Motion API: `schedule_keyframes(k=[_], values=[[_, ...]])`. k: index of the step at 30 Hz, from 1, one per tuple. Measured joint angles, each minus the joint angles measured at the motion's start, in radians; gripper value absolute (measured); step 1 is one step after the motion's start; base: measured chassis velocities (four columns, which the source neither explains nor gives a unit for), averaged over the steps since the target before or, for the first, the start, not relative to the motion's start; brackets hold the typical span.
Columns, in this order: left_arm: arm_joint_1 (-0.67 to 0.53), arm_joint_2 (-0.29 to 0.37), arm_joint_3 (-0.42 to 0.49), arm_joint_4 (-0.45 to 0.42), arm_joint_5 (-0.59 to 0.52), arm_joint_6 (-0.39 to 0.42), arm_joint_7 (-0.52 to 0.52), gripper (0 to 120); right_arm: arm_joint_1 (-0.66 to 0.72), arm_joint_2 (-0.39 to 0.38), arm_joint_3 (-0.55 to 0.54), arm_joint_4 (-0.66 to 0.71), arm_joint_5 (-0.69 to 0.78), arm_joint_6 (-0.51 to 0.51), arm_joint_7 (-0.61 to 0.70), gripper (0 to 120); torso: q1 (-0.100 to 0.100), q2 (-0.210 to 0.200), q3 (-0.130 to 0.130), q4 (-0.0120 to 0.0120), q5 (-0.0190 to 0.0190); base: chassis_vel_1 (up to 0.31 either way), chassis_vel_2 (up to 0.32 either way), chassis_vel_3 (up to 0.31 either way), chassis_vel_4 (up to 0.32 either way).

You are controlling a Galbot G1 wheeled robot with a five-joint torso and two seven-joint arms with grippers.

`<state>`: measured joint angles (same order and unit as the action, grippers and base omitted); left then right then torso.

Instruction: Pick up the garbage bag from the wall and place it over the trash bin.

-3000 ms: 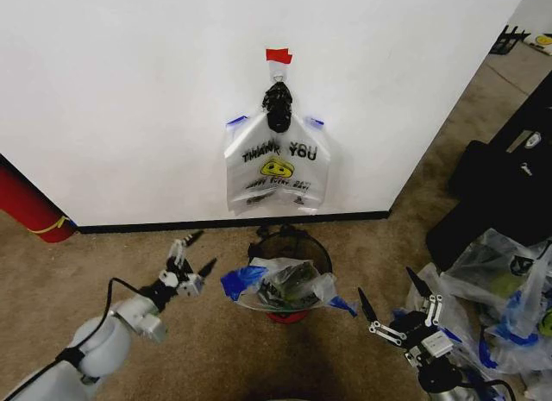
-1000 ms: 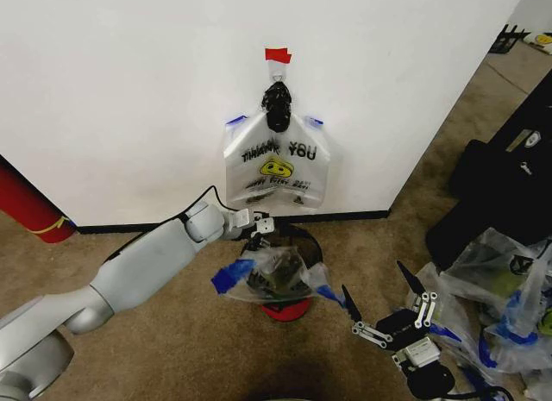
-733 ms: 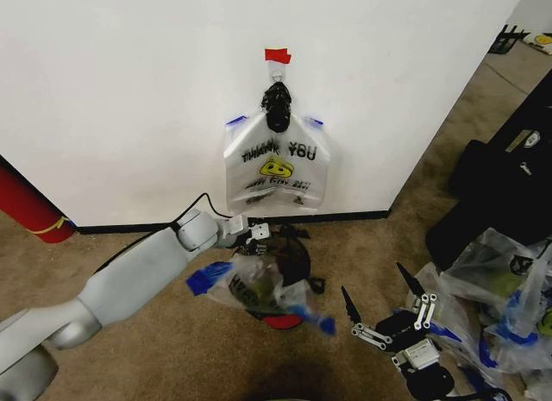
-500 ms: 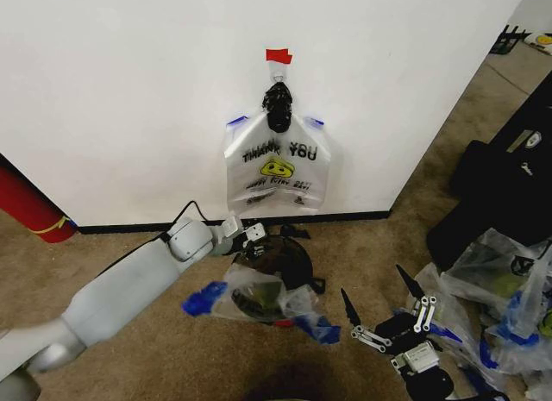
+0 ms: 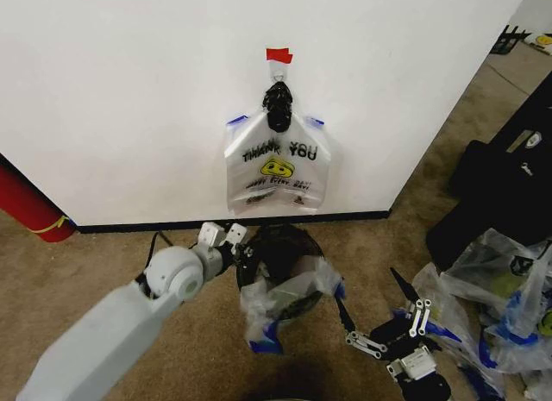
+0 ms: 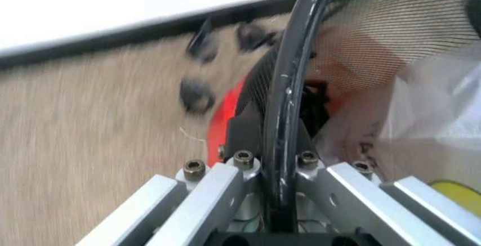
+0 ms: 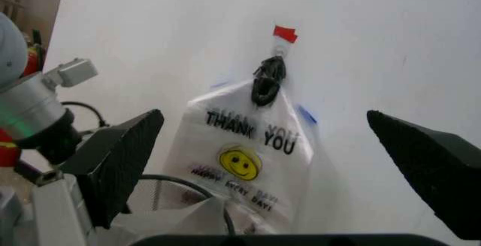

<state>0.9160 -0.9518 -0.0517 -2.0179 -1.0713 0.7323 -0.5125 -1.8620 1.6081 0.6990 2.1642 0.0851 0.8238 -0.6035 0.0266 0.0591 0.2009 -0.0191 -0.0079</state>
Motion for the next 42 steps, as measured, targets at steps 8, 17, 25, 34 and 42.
schedule_keyframes(k=[8, 17, 25, 34, 42], values=[[0.146, -0.101, -0.031, -0.101, -0.113, -0.07, -0.381, 0, -0.003, 0.0, -0.004, -0.004, 0.019, 0.0, -0.023, 100, 0.0, 0.0, 0.0, -0.0001, 0.0, 0.0, 0.0, 0.0, 0.0], [0.259, -0.198, -0.026, -0.13, -0.027, -0.083, -0.509, 0, -0.012, 0.0, -0.011, -0.009, 0.047, 0.0, -0.062, 100, 0.0, 0.0, 0.0, -0.0003, 0.0002, 0.0, 0.0, 0.0, 0.0], [0.249, -0.323, -0.029, -0.096, 0.003, -0.085, -0.486, 0, -0.021, 0.0, -0.003, -0.005, 0.078, 0.0, -0.096, 100, 0.0, 0.0, 0.0, -0.0003, 0.0, 0.0, 0.0, 0.0, 0.0], [0.18, -0.342, -0.009, 0.018, 0.068, -0.089, -0.409, 0, -0.027, 0.0, 0.0, -0.005, 0.079, -0.001, -0.108, 100, 0.0, 0.0, 0.0, -0.0003, 0.0, 0.0, 0.0, 0.0, 0.0], [0.184, -0.326, -0.008, 0.03, 0.141, -0.109, -0.371, 11, -0.023, 0.0, 0.007, -0.006, 0.079, -0.001, -0.107, 100, 0.0, 0.0, 0.0, -0.0001, -0.0001, 0.0, 0.0, 0.0, 0.0]])
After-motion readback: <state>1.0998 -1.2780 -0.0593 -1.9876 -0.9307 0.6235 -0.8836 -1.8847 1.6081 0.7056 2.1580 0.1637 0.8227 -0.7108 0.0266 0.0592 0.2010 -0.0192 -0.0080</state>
